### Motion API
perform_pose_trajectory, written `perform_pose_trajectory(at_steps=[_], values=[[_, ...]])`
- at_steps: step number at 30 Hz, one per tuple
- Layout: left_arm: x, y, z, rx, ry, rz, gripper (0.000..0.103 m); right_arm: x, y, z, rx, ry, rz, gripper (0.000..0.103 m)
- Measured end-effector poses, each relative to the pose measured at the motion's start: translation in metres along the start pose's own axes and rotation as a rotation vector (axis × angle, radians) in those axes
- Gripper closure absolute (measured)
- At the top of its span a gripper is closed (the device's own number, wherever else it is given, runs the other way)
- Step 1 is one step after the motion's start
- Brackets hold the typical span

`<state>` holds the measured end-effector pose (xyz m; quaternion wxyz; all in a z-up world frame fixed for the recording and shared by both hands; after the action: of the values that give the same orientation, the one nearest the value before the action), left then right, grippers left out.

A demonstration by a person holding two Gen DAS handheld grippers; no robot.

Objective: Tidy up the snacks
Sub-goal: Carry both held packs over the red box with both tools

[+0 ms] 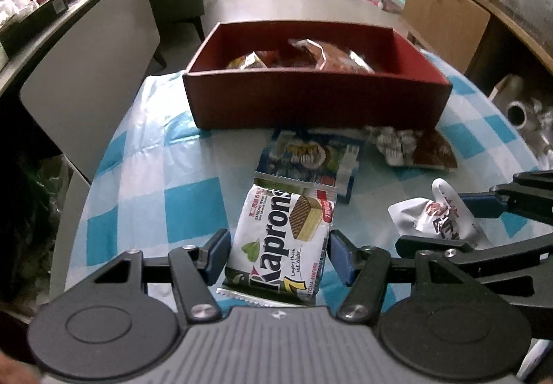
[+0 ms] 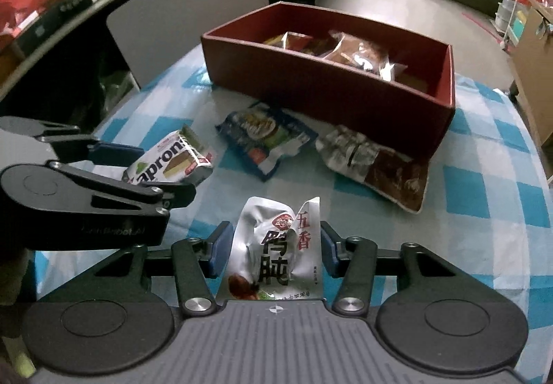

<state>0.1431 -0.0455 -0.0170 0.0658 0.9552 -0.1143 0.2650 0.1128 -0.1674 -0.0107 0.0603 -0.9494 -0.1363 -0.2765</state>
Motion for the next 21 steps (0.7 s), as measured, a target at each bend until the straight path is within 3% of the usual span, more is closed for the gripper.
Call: perform_pose_trajectory(at_steps=[21], values=[[0.063, 0.000, -0.010, 0.031, 0.150, -0.057, 0.048, 0.053, 0.029, -0.014, -0.014, 0.147, 0.084, 0.043]])
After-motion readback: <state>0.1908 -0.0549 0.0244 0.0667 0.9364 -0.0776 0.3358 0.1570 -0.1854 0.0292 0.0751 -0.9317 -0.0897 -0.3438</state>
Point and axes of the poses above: each gripper's, at about its wrist camera, not at the fingertips, and z roughly the way its jaws point, y to its right, x to its top, the point moved 5 cm from there along z, roughly the way its jaws point, and after that the axes turned 4 degrees about -x, right-handed, at the moved point
